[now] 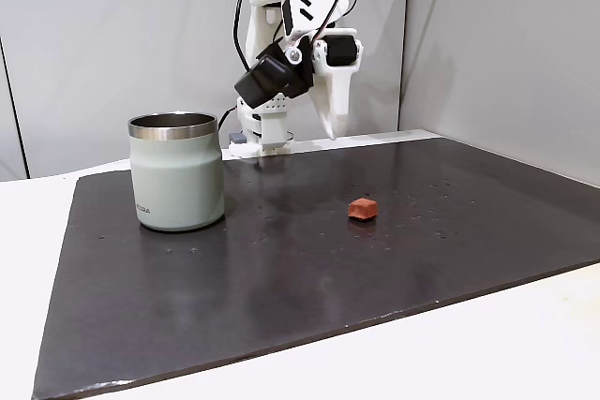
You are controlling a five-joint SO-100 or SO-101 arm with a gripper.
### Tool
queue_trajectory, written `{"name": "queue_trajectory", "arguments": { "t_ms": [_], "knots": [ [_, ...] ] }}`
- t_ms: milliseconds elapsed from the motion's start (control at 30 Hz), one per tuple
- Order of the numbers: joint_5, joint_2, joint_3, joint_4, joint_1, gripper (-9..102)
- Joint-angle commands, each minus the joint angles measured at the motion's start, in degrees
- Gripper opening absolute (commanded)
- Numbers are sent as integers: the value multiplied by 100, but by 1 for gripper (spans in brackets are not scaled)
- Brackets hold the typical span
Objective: Grasp a cube and put it in the cup.
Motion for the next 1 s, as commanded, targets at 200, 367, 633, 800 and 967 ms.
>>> {"name": "queue_trajectory", "arguments": {
  "t_ms": [200, 367, 633, 800, 967],
  "knots": [
    [325, -466, -1011, 343, -158, 0],
    [466, -729, -1318, 466, -202, 0],
    [694, -1573, -2373, 958, -123, 0],
    [738, -1688, -2452, 949, -211, 0],
    [826, -1978, -2786, 1107, -220, 1]
  ]
}}
